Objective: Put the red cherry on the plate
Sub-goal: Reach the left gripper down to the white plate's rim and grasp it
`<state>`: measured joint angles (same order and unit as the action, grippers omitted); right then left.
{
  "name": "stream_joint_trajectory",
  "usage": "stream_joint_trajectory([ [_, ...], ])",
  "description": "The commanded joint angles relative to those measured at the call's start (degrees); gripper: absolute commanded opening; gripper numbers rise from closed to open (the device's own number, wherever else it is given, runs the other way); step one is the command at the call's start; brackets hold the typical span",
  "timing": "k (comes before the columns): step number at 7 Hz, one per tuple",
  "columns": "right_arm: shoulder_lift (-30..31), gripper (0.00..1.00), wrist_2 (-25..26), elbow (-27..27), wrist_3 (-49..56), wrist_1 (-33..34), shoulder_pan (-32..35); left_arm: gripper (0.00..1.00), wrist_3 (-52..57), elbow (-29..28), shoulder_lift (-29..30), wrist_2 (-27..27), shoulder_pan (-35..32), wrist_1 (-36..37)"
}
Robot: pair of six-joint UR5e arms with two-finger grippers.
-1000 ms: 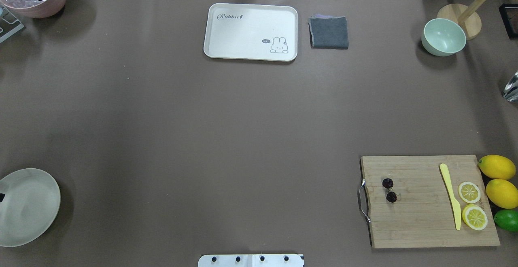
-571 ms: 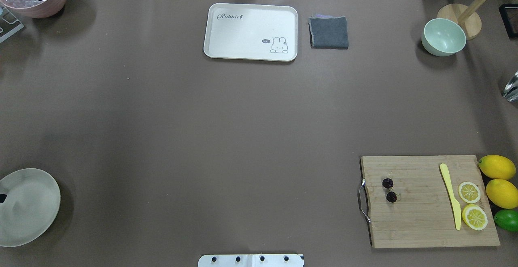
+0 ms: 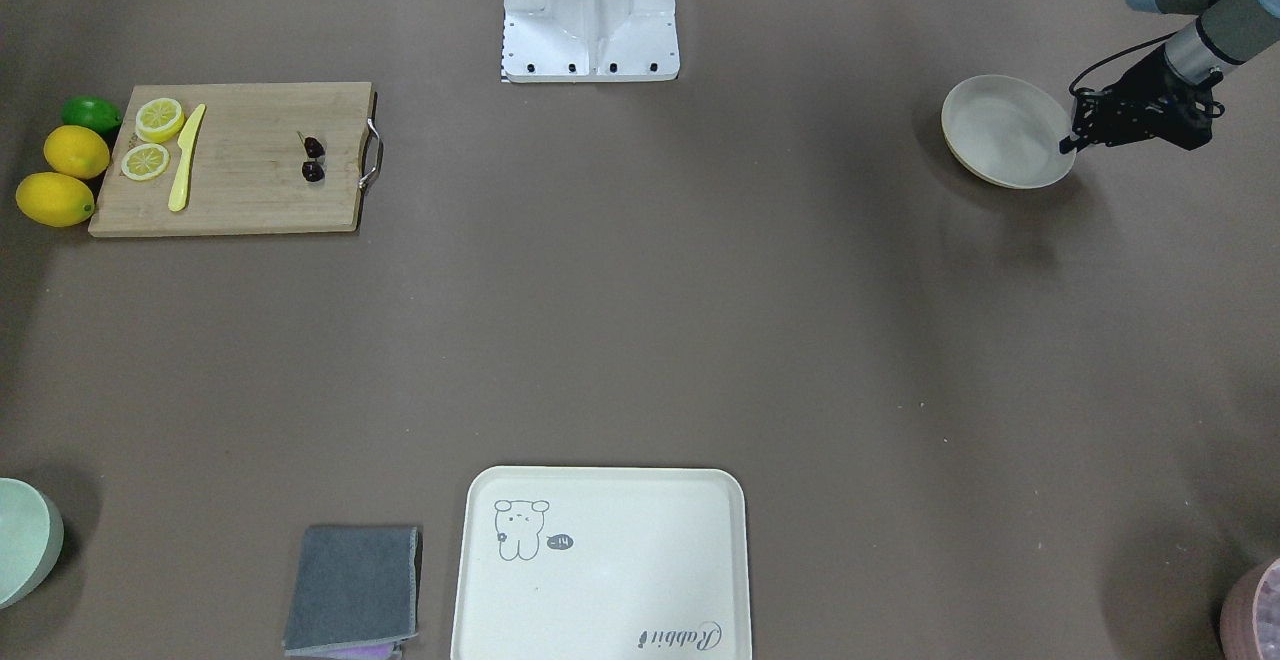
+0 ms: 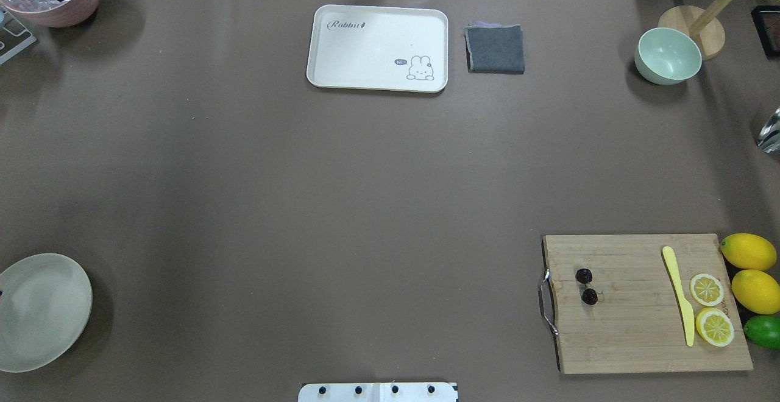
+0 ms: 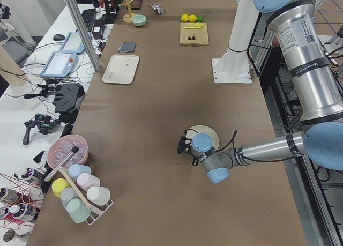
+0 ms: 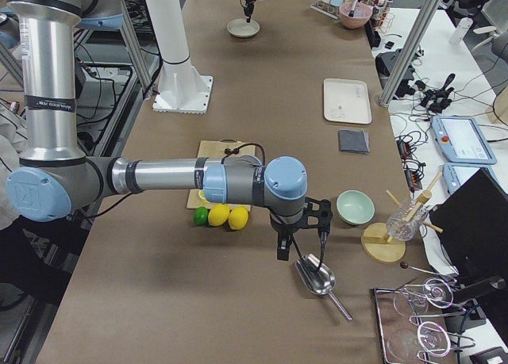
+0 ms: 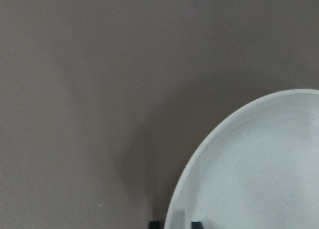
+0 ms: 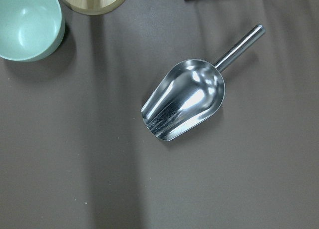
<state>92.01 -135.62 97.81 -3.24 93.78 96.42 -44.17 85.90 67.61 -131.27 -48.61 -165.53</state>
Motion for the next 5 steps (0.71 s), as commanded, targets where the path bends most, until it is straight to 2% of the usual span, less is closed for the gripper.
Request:
stream_joint_trajectory([
  [1,0.01,1.0,0.0,0.28,0.16,0.0,0.0,0.0,-0.12,0.22,1.29,-2.05,-0.43,-0.67],
  [3,0.01,1.0,0.0,0.28,0.25,0.0,0.0,0.0,-1.0,0.14,7.58,-11.43,-9.27,2.38],
  [5,-0.16,1.0,-0.09,0.28,0.16,0.09,0.0,0.0,-7.46,0.32,19.33,-11.56,-11.77,12.9],
])
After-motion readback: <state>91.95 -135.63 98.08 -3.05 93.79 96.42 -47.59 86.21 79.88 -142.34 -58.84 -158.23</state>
